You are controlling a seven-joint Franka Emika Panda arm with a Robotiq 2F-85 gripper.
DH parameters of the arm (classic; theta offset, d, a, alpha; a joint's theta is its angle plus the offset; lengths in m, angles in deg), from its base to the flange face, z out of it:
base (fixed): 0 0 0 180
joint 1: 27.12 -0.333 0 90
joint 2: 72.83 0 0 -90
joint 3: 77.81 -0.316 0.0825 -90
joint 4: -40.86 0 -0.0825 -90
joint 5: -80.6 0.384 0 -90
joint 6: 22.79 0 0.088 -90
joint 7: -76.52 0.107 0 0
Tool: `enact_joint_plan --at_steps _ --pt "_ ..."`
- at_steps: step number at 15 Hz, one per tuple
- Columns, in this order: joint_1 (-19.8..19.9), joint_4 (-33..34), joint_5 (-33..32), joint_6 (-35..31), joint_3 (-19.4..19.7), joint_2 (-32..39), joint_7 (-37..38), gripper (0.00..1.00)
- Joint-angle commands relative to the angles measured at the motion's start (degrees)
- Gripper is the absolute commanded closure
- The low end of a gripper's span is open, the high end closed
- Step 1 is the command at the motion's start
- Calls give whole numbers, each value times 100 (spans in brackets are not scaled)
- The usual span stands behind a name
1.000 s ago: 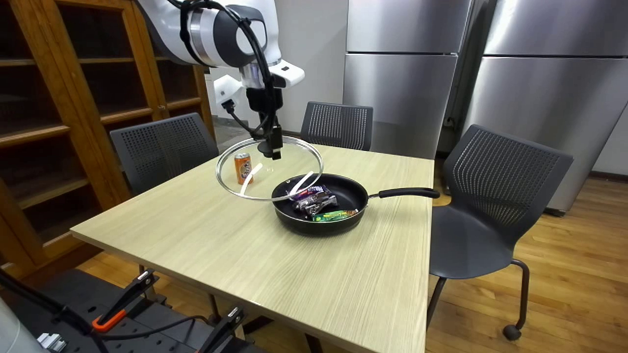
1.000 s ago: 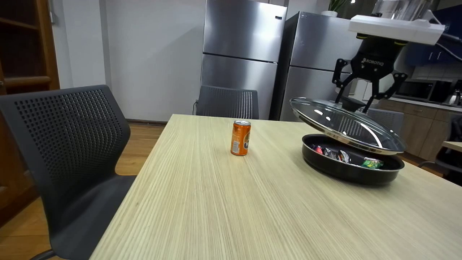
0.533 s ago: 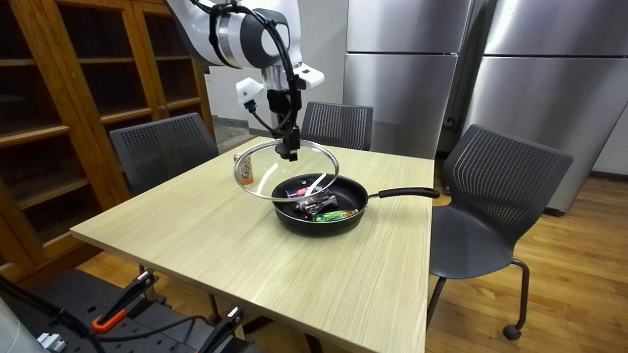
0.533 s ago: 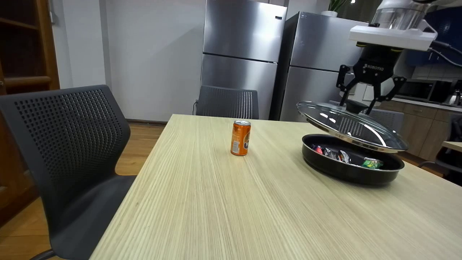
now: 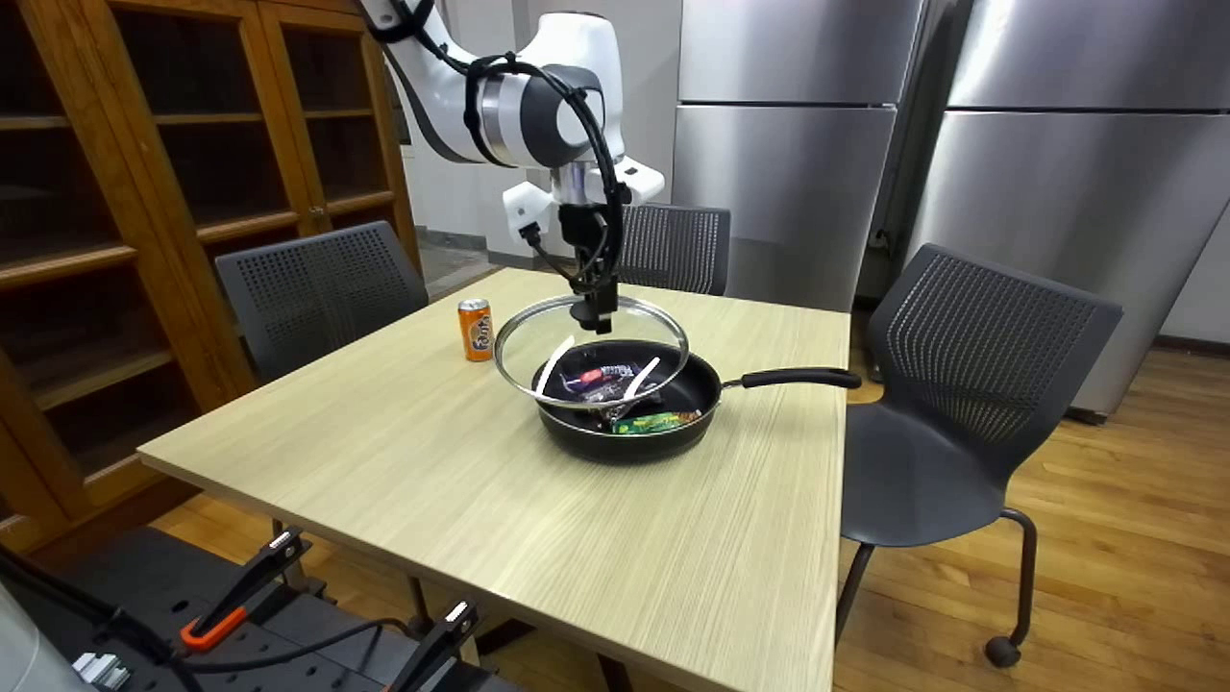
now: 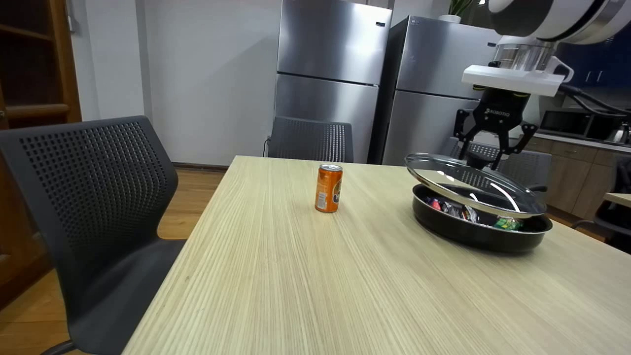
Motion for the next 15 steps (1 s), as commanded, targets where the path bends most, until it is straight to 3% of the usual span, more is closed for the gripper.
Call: enact_joint_plan --at_steps 1,15 --pt "-124 564 -71 322 185 237 240 61" --pt "-322 1349 -264 834 556 814 834 61"
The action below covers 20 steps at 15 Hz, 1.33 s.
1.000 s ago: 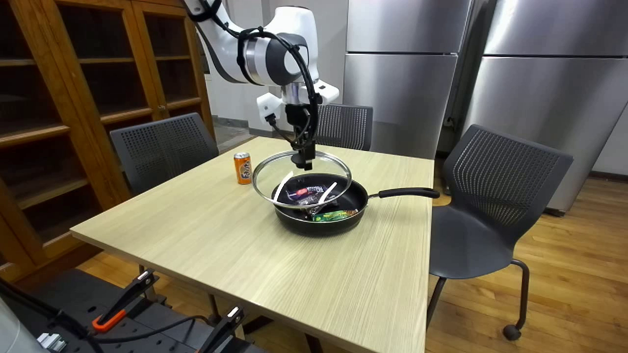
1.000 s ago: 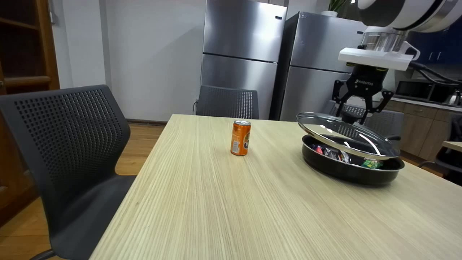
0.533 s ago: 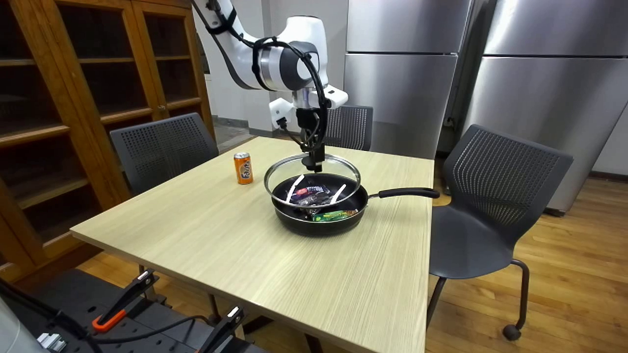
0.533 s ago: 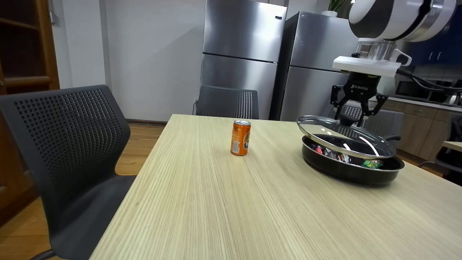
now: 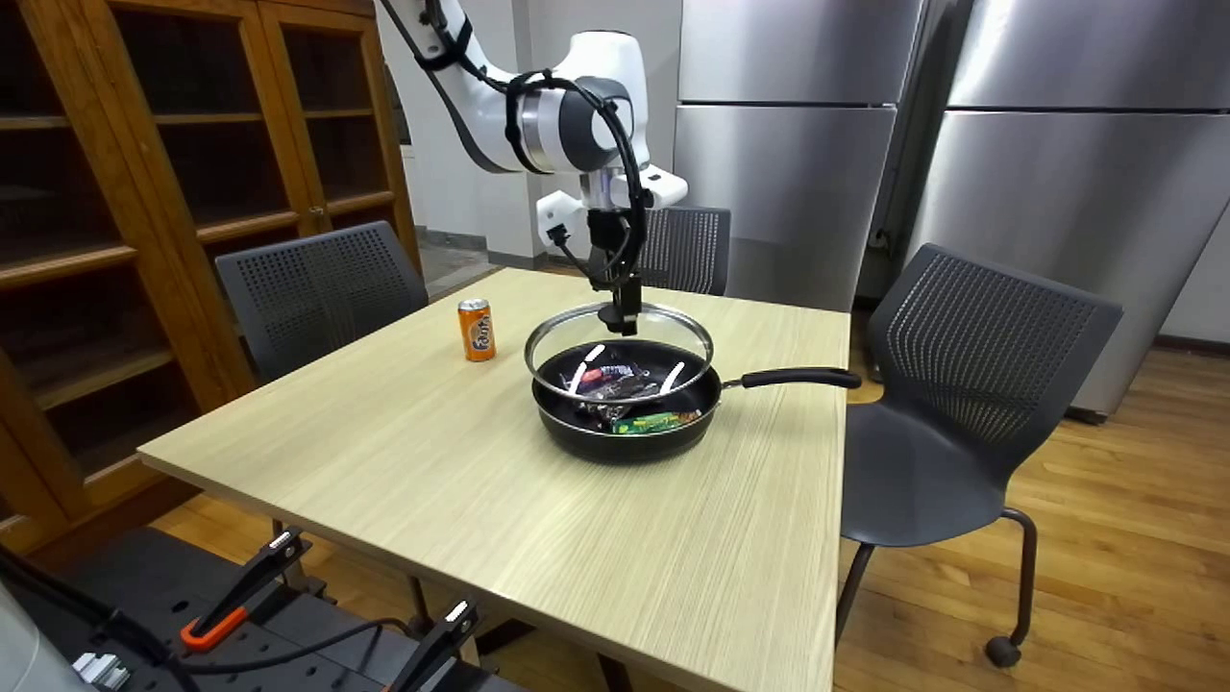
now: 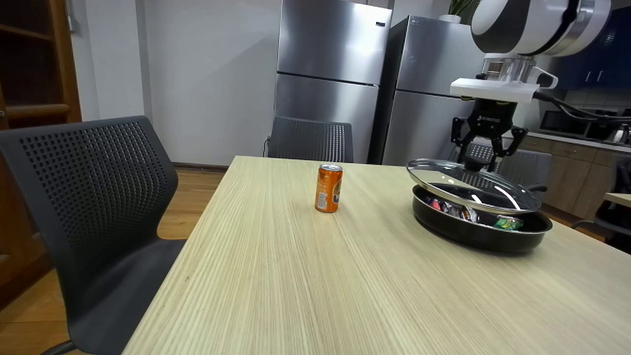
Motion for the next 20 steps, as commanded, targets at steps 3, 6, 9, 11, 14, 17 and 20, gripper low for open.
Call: enact_joint_plan --at_steps 3,6,9,11,14,17,20 --pt "-14 433 -132 392 102 203 284 61" --pt "-9 518 -121 434 122 344 297 61" --pt "-12 581 -115 456 143 441 300 61" --pt "-3 613 -108 461 160 481 292 61" --pt "11 692 -100 466 182 572 292 61" --pt "19 770 -93 503 191 636 292 61" --pt "43 758 -73 516 176 638 235 61"
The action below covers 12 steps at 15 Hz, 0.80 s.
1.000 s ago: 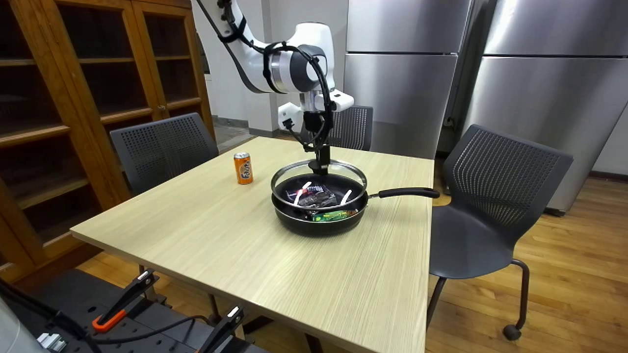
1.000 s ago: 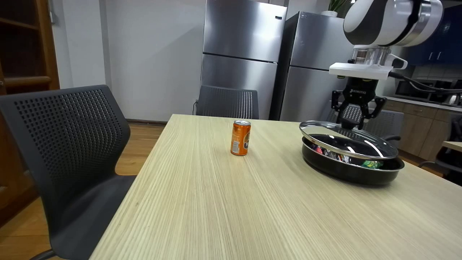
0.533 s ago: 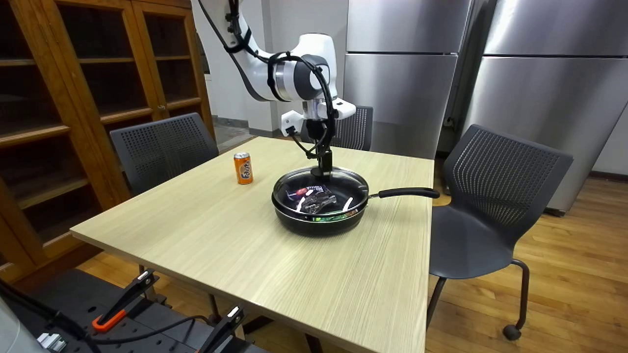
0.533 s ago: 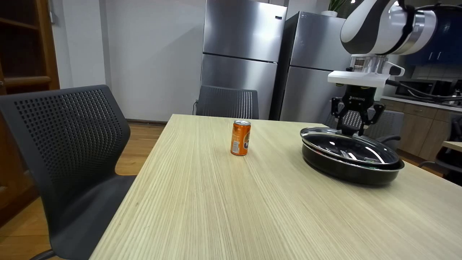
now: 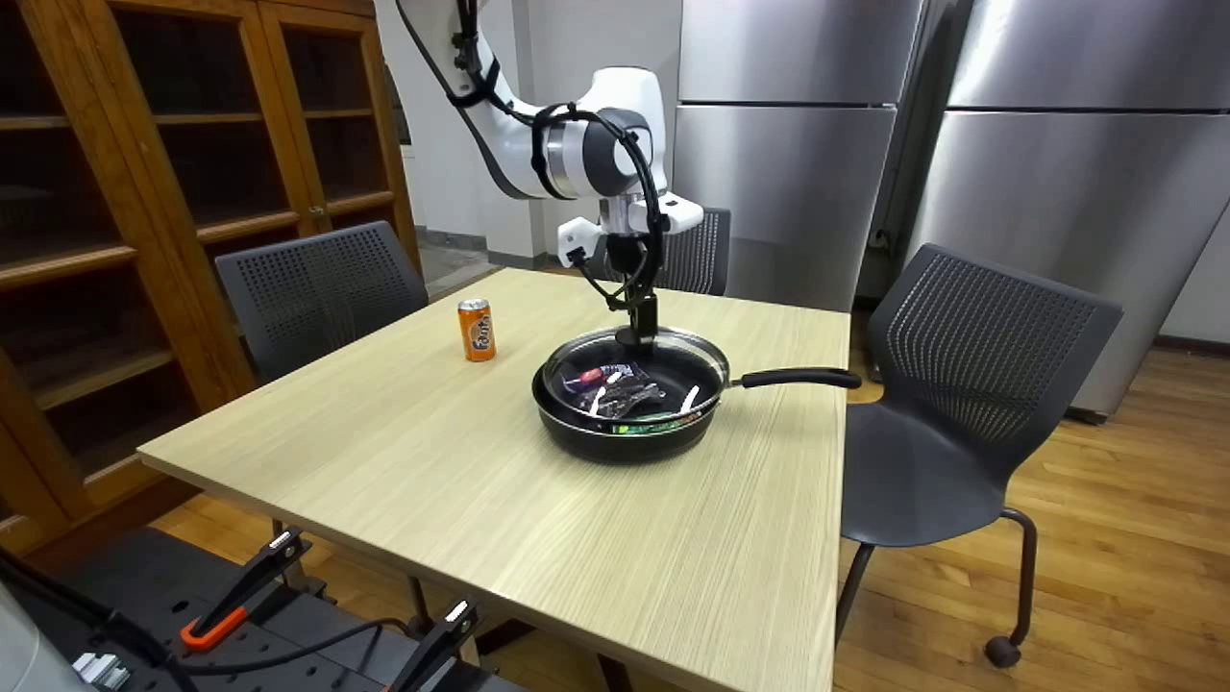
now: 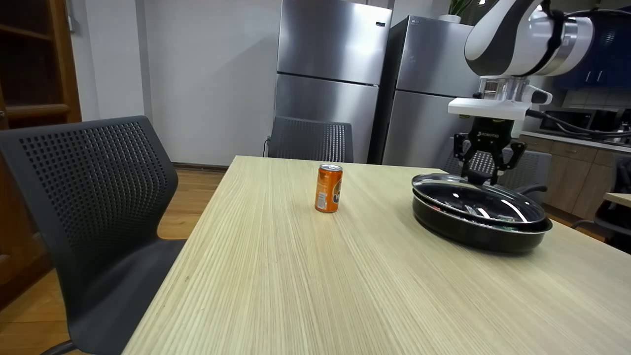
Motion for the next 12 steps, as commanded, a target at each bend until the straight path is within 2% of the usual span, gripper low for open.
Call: enact_joint_plan --at_steps 1,12 --pt "64 190 -37 300 -35 -7 49 61" --pt "216 -26 115 583 -227 -166 -235 61"
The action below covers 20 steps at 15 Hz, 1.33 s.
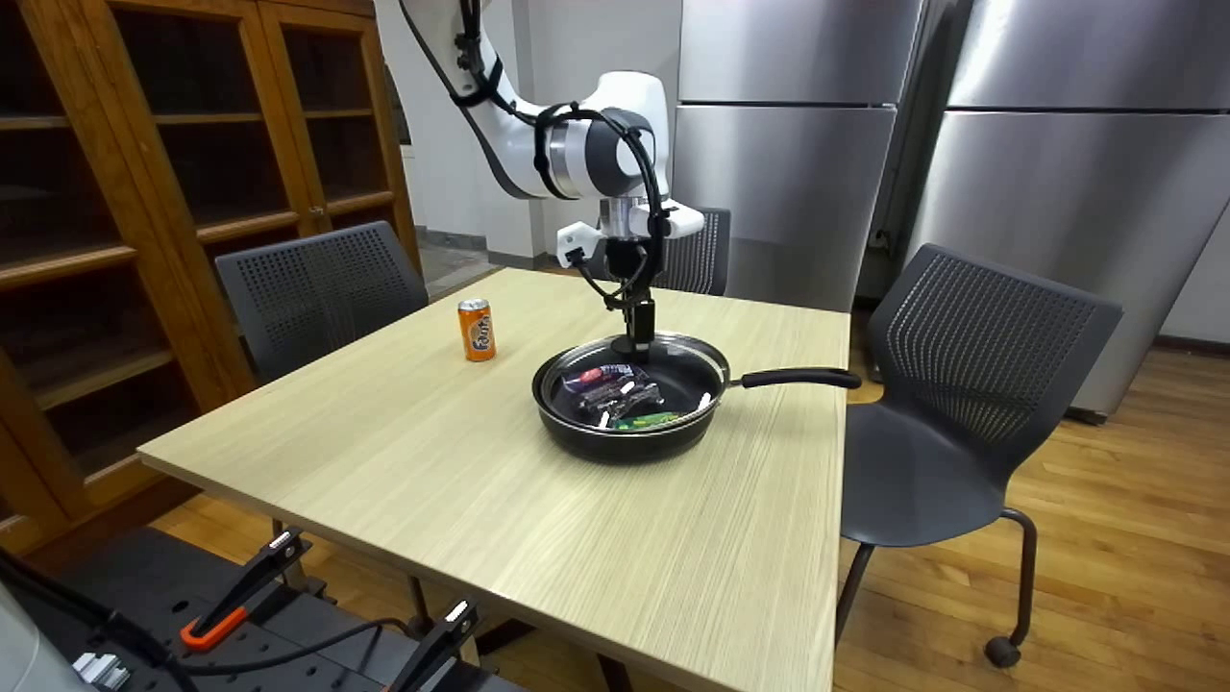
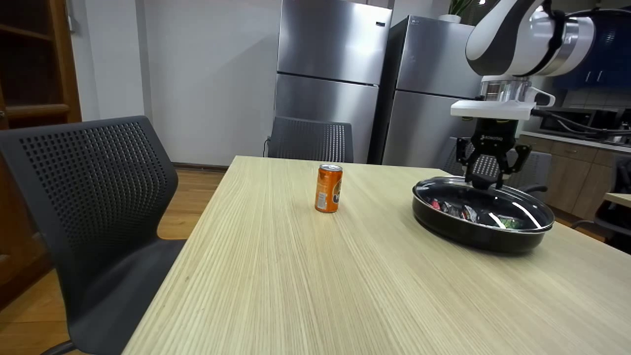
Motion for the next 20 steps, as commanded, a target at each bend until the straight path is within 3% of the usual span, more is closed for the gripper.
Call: enact_joint_plan --at_steps 1,14,15,18,20 --pt "195 -15 162 255 -225 -178 -238 61" --pt "352 20 490 538 -401 -171 -628 61" --pt "343 8 479 532 -386 -179 -600 11" --pt "346 -74 494 501 -376 -261 -590 0" --pt "367 -137 522 470 -376 -340 -613 0"
